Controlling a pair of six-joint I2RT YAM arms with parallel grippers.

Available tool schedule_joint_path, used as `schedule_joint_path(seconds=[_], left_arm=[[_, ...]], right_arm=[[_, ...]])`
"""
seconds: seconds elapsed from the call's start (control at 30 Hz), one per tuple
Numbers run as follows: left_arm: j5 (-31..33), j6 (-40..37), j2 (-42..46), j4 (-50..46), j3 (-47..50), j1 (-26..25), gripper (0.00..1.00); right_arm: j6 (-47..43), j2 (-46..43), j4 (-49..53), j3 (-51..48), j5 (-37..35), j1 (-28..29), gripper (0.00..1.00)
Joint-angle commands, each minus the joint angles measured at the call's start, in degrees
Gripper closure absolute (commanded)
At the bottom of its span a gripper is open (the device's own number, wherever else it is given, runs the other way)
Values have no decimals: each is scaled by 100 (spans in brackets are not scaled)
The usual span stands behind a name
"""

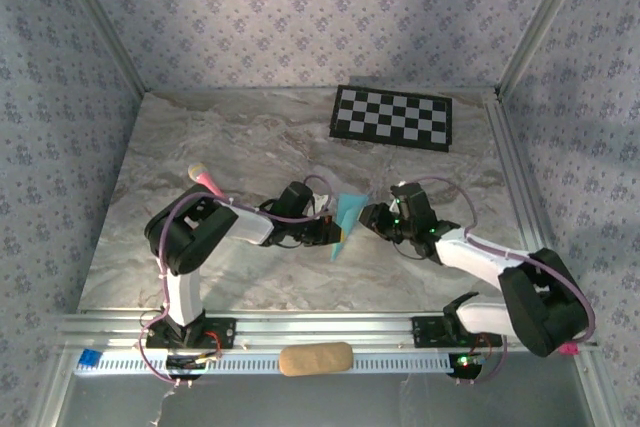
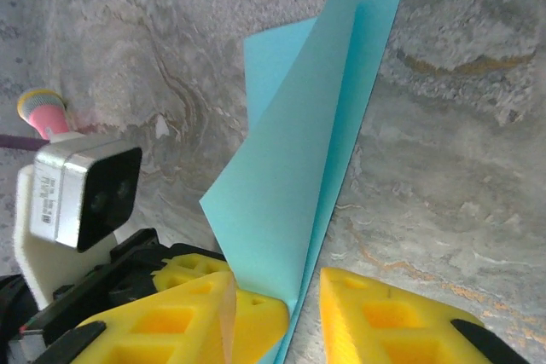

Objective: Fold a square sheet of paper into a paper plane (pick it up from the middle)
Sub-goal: Fold the wing for the fifth time at the center of the table.

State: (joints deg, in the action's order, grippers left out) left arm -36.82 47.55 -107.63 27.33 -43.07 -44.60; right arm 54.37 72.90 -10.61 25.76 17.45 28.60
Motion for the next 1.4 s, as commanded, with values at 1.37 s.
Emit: schedule_joint_path(seconds=[1.37], left_arm=[[-375,1433,-486,1333,636,371,100]], right_arm=[[-452,2171,-1224,868,1295,-173,92]])
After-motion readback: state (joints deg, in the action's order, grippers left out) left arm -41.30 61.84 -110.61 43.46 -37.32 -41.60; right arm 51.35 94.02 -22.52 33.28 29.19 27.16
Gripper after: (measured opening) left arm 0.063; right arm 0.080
